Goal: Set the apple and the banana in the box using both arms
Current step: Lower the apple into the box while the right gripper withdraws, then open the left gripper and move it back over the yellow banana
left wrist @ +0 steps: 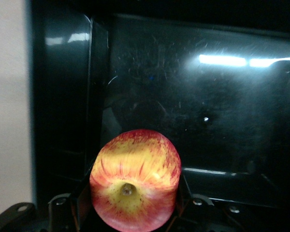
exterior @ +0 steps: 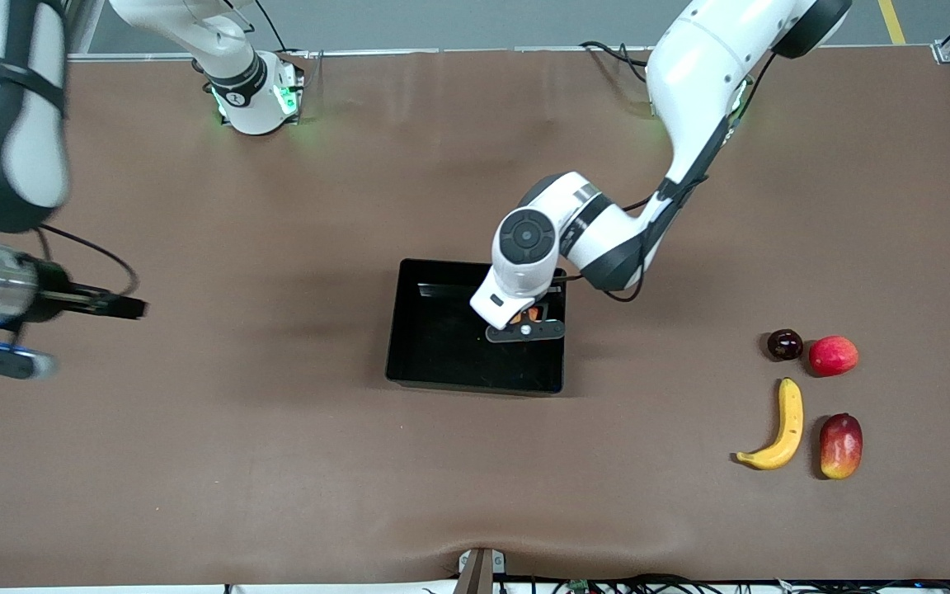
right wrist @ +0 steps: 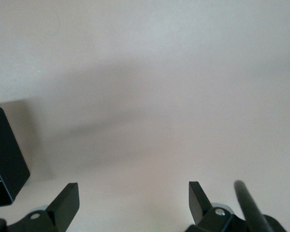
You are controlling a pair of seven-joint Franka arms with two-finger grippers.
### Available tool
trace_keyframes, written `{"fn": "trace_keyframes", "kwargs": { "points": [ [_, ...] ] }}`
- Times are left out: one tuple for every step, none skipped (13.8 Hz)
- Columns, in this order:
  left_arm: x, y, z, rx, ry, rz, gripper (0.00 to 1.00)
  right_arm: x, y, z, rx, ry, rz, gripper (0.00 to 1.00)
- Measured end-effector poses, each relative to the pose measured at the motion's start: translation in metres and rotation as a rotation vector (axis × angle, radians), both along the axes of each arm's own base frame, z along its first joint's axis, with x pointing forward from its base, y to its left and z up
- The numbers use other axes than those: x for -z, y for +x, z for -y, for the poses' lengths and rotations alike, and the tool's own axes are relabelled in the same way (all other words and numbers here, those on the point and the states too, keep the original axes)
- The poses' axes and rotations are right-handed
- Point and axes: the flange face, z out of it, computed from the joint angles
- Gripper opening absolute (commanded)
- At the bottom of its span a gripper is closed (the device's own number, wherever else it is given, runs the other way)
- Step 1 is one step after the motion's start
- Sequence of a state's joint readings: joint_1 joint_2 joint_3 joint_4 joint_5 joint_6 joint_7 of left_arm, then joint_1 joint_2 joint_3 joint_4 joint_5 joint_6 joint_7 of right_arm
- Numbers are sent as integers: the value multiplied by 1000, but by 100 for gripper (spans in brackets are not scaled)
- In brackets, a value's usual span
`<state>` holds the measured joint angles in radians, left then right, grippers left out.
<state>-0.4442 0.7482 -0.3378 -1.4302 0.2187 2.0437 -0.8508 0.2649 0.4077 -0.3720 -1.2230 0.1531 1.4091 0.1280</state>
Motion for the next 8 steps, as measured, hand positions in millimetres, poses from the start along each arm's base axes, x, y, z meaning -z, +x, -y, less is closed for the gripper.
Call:
{"fn": "trace_keyframes", "kwargs": {
  "points": [
    [10, -3, 3, 7, 7, -9, 0, -15, -5, 15, -2, 8, 23, 100],
    [17, -5, 5, 13, 12, -16, 0, -30, -11, 27, 0, 15, 47, 100],
    [23, -7, 7, 18, 16, -22, 0, -46, -18, 36, 6, 21, 67, 100],
    [28, -10, 8, 22, 21, -28, 0, -59, -27, 43, 11, 29, 82, 100],
    [34, -12, 10, 26, 24, -35, 0, -69, -36, 47, 15, 37, 93, 100],
    [39, -14, 11, 30, 28, -41, 0, -74, -44, 52, 18, 42, 101, 100],
    [43, -17, 13, 36, 31, -45, 8, -76, -53, 57, 18, 38, 106, 100],
    [46, -19, 15, 41, 35, -46, 40, -76, -61, 61, 15, 30, 111, 100]
  ]
}}
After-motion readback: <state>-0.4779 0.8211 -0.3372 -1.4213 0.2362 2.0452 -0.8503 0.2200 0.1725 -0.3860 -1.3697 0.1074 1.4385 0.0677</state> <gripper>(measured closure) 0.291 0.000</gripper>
